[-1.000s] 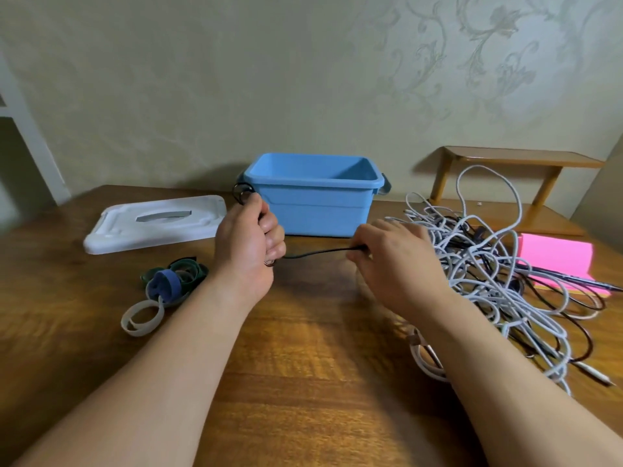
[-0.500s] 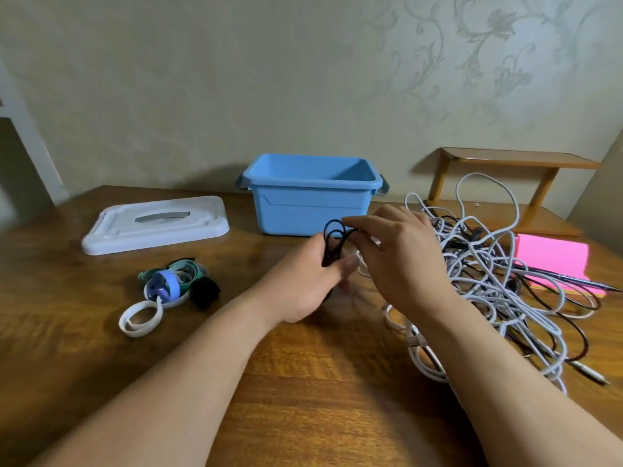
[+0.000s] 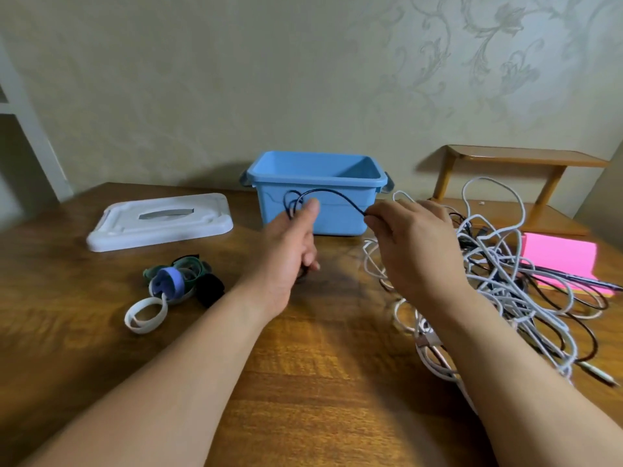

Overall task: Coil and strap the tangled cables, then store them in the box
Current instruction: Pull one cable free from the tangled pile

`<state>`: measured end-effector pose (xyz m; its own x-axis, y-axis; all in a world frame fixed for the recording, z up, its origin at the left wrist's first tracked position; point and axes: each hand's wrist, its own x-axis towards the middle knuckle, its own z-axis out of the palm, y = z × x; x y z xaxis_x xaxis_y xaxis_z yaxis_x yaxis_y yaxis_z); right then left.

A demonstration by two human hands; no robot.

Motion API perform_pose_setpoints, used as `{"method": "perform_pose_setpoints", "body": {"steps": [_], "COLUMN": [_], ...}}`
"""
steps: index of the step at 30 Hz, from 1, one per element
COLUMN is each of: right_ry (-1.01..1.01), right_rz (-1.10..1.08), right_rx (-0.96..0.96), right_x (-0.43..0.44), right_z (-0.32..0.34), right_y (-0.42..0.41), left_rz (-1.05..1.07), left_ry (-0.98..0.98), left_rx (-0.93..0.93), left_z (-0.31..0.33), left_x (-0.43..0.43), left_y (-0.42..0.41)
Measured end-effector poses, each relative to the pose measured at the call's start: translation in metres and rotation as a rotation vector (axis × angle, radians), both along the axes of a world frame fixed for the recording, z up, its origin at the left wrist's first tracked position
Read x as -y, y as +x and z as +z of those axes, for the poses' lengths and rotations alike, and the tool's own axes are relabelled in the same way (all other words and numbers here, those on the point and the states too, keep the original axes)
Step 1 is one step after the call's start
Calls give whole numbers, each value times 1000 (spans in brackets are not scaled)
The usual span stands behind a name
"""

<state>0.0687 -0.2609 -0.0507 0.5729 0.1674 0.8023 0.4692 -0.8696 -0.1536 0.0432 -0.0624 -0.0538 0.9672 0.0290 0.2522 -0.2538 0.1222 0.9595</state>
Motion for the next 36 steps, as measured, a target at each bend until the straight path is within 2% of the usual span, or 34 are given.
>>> {"method": "perform_pose_setpoints", "body": {"steps": [5, 11, 18, 23, 25, 29, 36], "right_ry": [-69, -62, 20, -46, -87, -164, -114], "right_rz": [171, 272, 198, 148, 79, 7, -79], "right_rx": [-65, -55, -200, -203, -236, -261, -200], "right_x": [-33, -42, -41, -35, -27, -16, -10], "right_z": [-4, -8, -14, -13, -14, -17, -11], "right_y": [-17, -24, -18, -14, -9, -3, -4], "left_rz": [-150, -168, 10, 79, 95, 181, -6], "left_ry": [-82, -186, -326, -635, -699, -531, 131], "left_rx": [-12, -113, -162, -211, -224, -208, -138], "left_z": [-5, -8, -12, 4, 10, 13, 4], "left_x": [19, 18, 17, 5, -6, -23, -10], "left_y": [-3, -2, 8, 16, 16, 16, 5]}}
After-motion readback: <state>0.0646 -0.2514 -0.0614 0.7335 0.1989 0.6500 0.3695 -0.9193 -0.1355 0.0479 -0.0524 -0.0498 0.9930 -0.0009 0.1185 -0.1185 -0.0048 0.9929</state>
